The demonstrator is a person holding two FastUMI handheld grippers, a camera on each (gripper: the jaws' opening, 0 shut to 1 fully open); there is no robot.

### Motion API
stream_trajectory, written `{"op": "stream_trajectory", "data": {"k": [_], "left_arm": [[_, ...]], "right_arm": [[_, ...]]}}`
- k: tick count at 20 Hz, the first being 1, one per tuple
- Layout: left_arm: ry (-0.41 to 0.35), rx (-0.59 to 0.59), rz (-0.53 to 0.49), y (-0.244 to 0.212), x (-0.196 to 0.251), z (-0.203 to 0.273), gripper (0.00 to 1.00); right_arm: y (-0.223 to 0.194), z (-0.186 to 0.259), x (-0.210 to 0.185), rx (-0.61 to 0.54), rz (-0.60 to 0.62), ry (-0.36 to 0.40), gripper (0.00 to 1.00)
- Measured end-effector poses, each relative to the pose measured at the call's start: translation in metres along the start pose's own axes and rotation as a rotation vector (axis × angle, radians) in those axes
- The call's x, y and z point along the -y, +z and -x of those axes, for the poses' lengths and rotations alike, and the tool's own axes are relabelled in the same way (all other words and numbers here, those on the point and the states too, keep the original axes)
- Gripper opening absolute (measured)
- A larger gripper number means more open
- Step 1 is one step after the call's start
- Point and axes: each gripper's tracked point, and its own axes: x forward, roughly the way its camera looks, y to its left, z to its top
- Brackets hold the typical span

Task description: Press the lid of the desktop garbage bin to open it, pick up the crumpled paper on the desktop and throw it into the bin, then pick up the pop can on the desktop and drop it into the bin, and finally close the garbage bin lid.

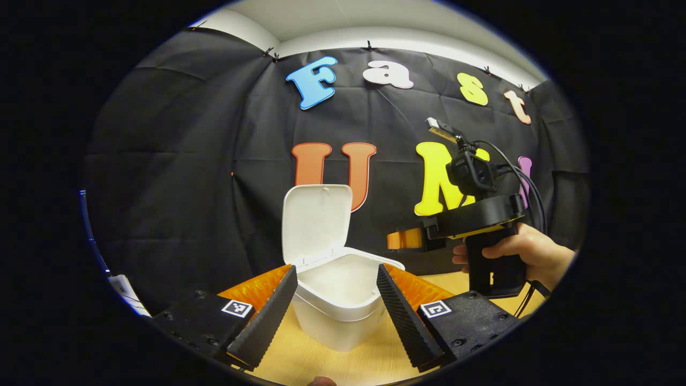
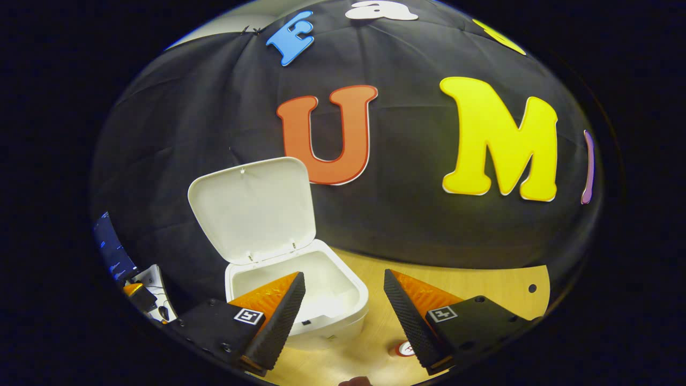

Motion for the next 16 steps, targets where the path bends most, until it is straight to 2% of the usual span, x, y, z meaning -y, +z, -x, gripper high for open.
{"op": "stream_trajectory", "data": {"k": [2, 3, 4, 7, 12, 16], "left_arm": [[-0.015, -0.006, -0.013, -0.004, 0.012, -0.008, 0.98], [-0.025, -0.01, -0.019, -0.007, 0.019, -0.011, 0.98], [-0.037, -0.016, -0.021, -0.01, 0.026, -0.016, 0.98], [-0.095, -0.04, -0.019, -0.022, 0.056, -0.028, 0.98], [-0.185, -0.087, -0.021, -0.047, 0.108, -0.051, 0.98], [-0.253, -0.138, -0.024, -0.07, 0.15, -0.069, 0.98]], "right_arm": [[0.006, 0.016, 0.017, 0.039, -0.01, -0.028, 0.95], [0.007, 0.024, 0.024, 0.051, -0.023, -0.034, 0.92], [0.009, 0.034, 0.033, 0.065, -0.039, -0.042, 0.95], [0.014, 0.064, 0.065, 0.118, -0.066, -0.091, 0.95], [0.018, 0.117, 0.136, 0.205, -0.053, -0.226, 0.95], [0.008, 0.148, 0.187, 0.23, -0.027, -0.329, 0.95]]}}
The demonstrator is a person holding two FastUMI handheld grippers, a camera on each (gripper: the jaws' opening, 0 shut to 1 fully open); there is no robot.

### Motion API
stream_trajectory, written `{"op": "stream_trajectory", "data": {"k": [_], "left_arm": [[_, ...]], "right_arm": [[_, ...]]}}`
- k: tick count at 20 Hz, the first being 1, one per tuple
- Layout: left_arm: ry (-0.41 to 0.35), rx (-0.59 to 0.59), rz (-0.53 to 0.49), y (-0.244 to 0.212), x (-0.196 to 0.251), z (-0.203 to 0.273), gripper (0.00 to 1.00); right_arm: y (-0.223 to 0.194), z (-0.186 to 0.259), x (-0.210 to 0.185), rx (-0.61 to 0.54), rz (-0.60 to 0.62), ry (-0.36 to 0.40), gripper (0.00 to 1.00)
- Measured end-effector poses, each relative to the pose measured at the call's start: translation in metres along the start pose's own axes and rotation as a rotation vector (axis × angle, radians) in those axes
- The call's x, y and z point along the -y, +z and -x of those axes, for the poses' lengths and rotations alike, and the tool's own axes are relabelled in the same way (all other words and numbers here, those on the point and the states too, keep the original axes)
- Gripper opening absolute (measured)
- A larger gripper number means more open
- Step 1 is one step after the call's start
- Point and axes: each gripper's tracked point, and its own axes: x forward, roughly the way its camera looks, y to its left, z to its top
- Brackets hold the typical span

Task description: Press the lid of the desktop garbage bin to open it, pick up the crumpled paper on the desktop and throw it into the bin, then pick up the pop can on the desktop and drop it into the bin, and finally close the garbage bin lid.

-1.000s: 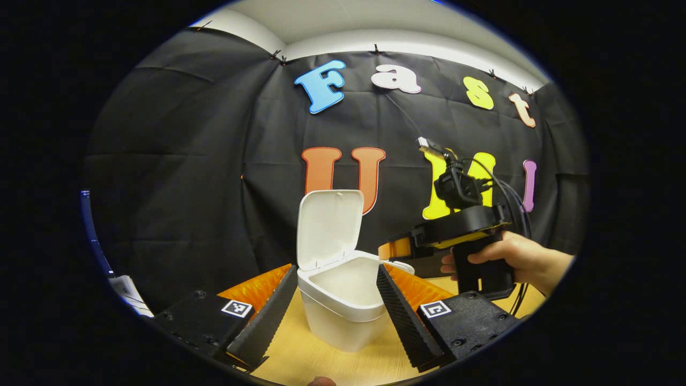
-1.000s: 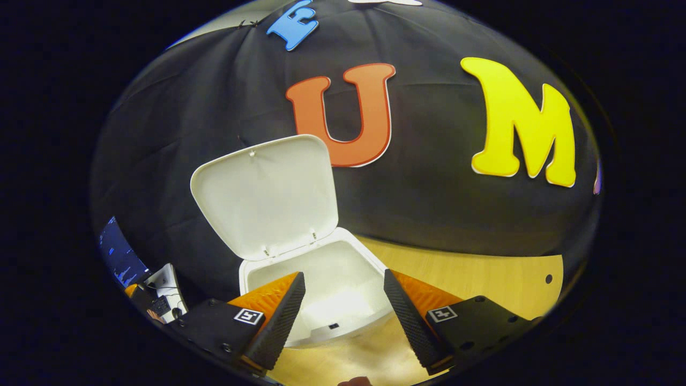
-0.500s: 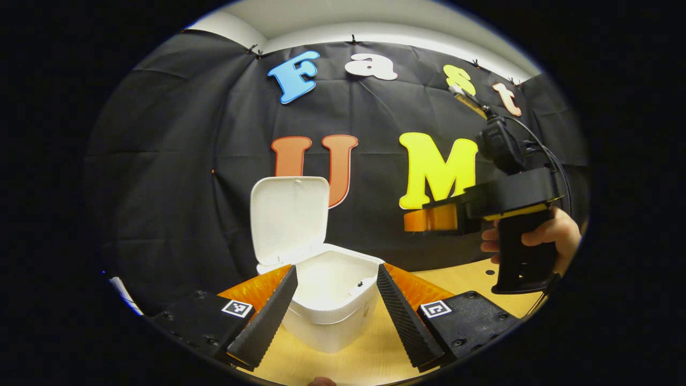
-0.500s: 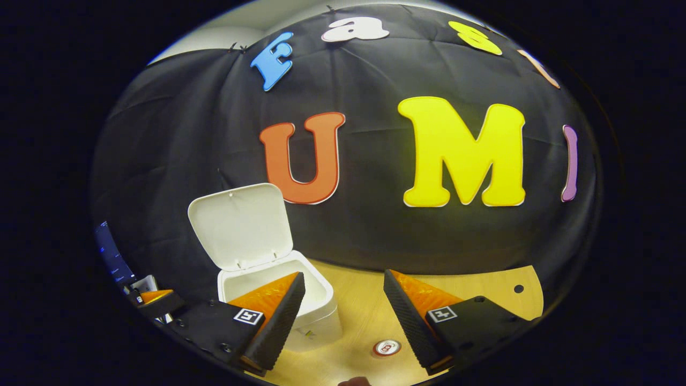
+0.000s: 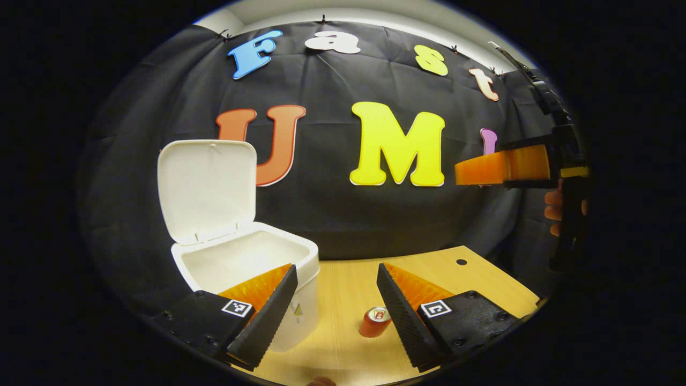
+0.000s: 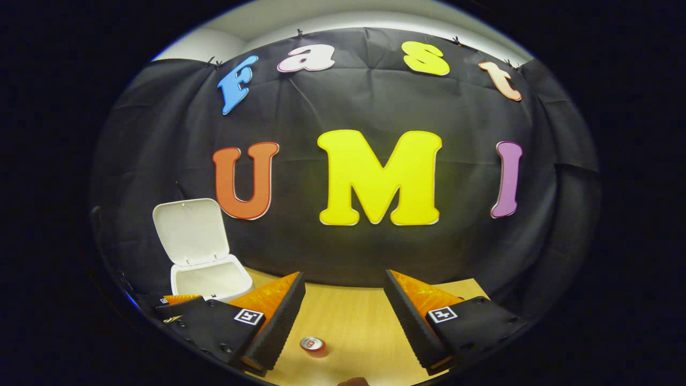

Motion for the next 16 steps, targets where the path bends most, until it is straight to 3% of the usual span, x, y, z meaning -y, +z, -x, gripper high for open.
{"op": "stream_trajectory", "data": {"k": [8, 16], "left_arm": [[-0.092, -0.173, -0.016, -0.066, 0.053, -0.059, 0.98], [-0.083, -0.379, 0.007, -0.142, 0.07, -0.1, 0.98]], "right_arm": [[-0.019, 0.023, 0.076, -0.011, 0.016, -0.13, 0.95], [-0.038, 0.027, 0.091, -0.057, 0.018, -0.153, 0.95]]}}
